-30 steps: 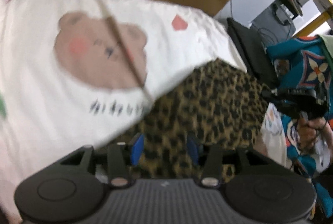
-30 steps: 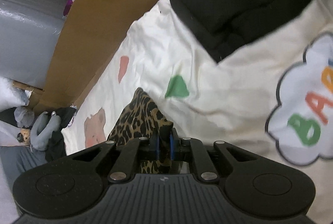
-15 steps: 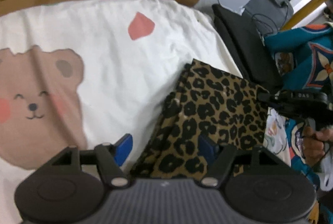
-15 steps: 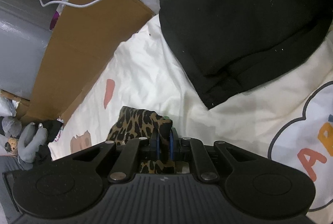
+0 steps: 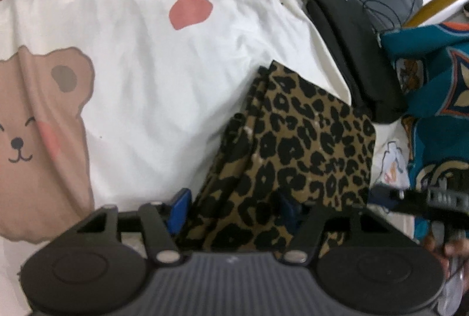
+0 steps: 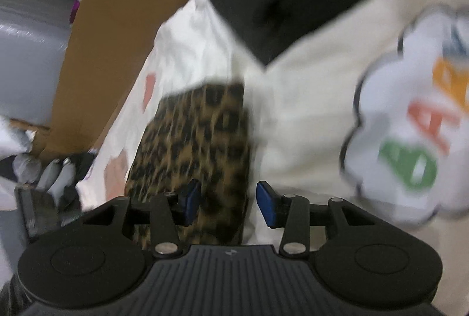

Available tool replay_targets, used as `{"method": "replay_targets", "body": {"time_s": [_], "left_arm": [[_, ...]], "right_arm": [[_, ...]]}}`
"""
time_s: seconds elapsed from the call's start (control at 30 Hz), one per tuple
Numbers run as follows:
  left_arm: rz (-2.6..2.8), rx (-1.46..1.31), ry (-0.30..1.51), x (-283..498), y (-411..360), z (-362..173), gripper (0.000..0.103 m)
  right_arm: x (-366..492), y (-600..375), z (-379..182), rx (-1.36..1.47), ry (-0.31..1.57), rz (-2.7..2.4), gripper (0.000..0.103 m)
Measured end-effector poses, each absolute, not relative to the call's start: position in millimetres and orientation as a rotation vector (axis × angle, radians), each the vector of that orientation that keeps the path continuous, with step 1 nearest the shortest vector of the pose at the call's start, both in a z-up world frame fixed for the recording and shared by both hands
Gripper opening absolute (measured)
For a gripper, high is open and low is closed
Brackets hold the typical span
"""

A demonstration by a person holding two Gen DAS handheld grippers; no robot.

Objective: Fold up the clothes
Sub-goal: 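Lift the pants edge with both grippers, folding the pants upward, then raise the folded pants off the sheet with both grippers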

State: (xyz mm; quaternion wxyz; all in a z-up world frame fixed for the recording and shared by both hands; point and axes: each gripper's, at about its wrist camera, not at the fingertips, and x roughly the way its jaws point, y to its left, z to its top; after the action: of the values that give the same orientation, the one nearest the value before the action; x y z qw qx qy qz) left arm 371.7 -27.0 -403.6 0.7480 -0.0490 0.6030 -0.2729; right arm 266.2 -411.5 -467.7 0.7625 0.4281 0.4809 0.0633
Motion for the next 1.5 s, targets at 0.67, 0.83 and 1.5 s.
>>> {"method": "replay_targets", "body": {"time_s": [0.67, 0.83, 1.5], "left_arm": [[-0.562, -0.041, 1.381, 391.4, -58.4, -411.2, 0.061], [-0.578, 0.021, 1.391, 393.7, -65.4, -401.3, 0.056], [-0.686, 0.082, 1.481, 423.9, -92.4, -429.5, 0.086]], "right_arm": [[253.0, -375.9, -498.4, 1.068, 1.024, 0.161, 0.014], [249.0, -377.8, -495.6, 1.078, 1.004, 0.157, 0.008], [246.3, -384.1, -495.6, 1.039, 0.998, 0.11, 0.041]]}}
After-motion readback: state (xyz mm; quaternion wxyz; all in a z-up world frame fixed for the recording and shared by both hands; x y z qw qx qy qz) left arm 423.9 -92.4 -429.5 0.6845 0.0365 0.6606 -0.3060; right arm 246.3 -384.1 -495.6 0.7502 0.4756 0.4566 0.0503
